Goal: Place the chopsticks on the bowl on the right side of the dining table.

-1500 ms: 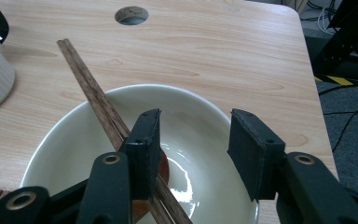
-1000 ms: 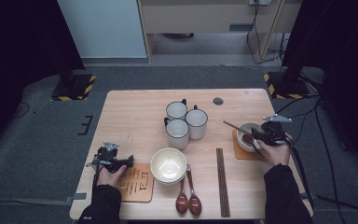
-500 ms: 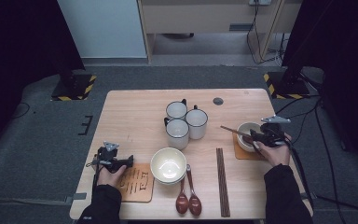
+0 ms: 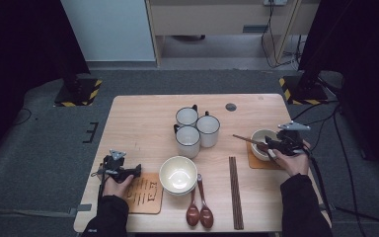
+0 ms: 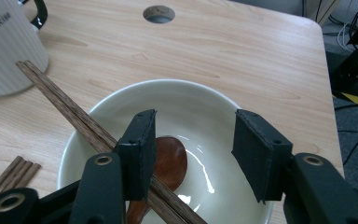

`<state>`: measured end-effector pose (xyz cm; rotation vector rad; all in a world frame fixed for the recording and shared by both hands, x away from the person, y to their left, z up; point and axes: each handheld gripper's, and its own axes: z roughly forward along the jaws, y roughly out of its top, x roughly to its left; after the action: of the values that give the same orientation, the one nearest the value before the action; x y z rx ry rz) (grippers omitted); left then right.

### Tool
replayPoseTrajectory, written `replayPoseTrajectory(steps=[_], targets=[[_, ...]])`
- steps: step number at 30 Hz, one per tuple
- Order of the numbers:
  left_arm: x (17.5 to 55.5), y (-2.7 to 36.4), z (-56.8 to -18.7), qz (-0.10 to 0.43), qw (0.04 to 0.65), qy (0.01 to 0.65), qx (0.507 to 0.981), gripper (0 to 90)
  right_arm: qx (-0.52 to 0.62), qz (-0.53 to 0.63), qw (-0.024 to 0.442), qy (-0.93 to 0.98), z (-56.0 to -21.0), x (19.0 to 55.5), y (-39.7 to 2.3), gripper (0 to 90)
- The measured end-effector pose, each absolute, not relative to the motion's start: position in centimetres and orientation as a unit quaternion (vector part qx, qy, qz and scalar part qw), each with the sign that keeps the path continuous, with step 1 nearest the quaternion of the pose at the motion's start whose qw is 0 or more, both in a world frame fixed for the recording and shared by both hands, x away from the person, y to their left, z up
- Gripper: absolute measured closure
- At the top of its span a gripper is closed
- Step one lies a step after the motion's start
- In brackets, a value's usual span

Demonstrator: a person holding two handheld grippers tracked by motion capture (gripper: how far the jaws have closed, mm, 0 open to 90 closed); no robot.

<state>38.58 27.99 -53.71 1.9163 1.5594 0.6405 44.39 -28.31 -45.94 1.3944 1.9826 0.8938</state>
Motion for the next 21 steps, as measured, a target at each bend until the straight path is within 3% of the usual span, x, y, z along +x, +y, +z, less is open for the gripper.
replayPoseTrajectory(steps=[11, 21], targets=[[38.6, 28.0, -53.7, 0.240, 0.290, 0.585, 0.718, 0.0, 0.495, 0.363, 0.301, 0.730, -43.7, 42.2, -28.5, 46.2], [38.6, 28.0, -53.7, 0.240, 0.290, 0.585, 0.718, 0.0, 0.492, 0.365, 0.307, 0.729, -42.8, 40.2, -29.0, 50.5]])
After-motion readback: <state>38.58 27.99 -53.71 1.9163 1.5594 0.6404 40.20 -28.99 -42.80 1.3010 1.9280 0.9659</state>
